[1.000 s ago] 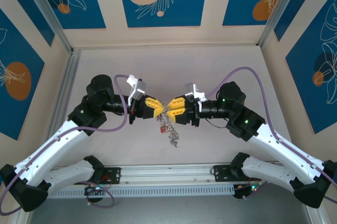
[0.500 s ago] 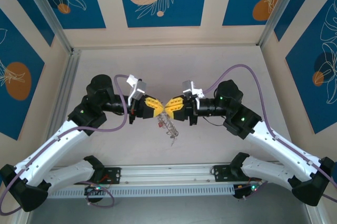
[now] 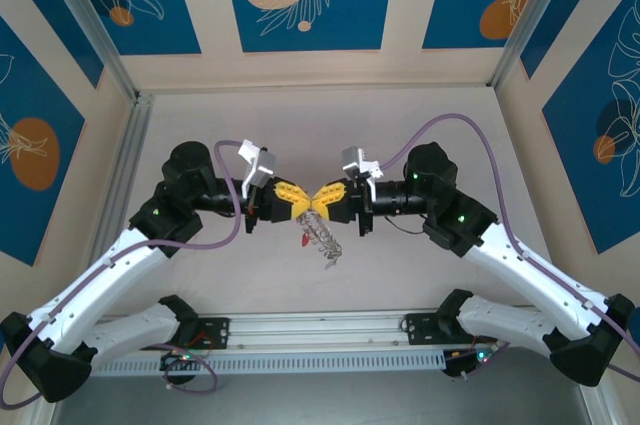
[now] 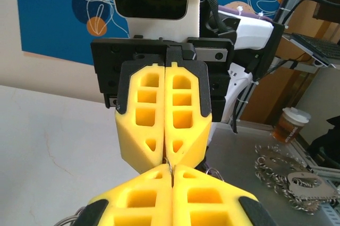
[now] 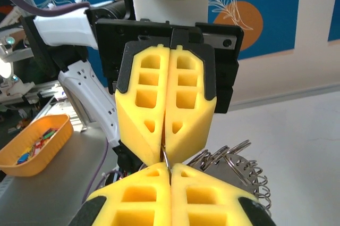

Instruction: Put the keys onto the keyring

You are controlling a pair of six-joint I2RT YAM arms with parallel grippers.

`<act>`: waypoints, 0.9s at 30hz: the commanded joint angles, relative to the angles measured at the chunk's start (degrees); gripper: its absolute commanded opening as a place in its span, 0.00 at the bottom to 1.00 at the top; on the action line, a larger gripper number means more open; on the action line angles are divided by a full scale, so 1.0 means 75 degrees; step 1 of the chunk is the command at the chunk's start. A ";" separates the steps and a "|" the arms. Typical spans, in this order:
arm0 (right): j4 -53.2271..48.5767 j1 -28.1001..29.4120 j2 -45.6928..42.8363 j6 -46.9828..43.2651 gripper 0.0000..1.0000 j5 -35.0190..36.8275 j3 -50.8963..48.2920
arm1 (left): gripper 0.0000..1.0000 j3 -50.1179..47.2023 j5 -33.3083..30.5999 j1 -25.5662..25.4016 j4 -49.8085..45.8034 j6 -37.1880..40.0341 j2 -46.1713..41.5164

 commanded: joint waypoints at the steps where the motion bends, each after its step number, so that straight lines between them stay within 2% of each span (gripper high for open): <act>1: -0.0872 -0.0006 0.0120 -0.0404 0.00 0.0379 0.0609 | 0.00 0.0078 -0.0243 -0.0025 -0.0260 0.0408 -0.0074; 4: -0.1478 0.0004 0.0285 -0.0617 0.00 0.0509 0.1016 | 0.01 0.0209 -0.0508 -0.0017 -0.0794 0.0682 -0.0013; 7: -0.2068 0.0004 0.0537 -0.0791 0.00 0.0690 0.1447 | 0.09 0.0415 -0.0600 -0.0025 -0.1327 0.0905 0.0122; 11: -0.2404 0.0003 0.0619 -0.1158 0.00 0.0977 0.1650 | 0.30 0.0607 -0.0755 -0.0026 -0.1935 0.1161 0.0163; 13: -0.2620 -0.0002 0.0629 -0.1424 0.00 0.1175 0.1750 | 0.36 0.0701 -0.0875 -0.0018 -0.2292 0.1325 0.0128; 22: -0.4477 0.0157 0.1243 -0.3268 0.00 0.1796 0.2818 | 0.41 0.1590 -0.1733 -0.0018 -0.4218 0.2420 0.0200; 27: -0.5367 0.0549 0.1741 -0.3946 0.00 0.2710 0.3395 | 0.41 0.2050 -0.1919 -0.0027 -0.4764 0.2839 0.0289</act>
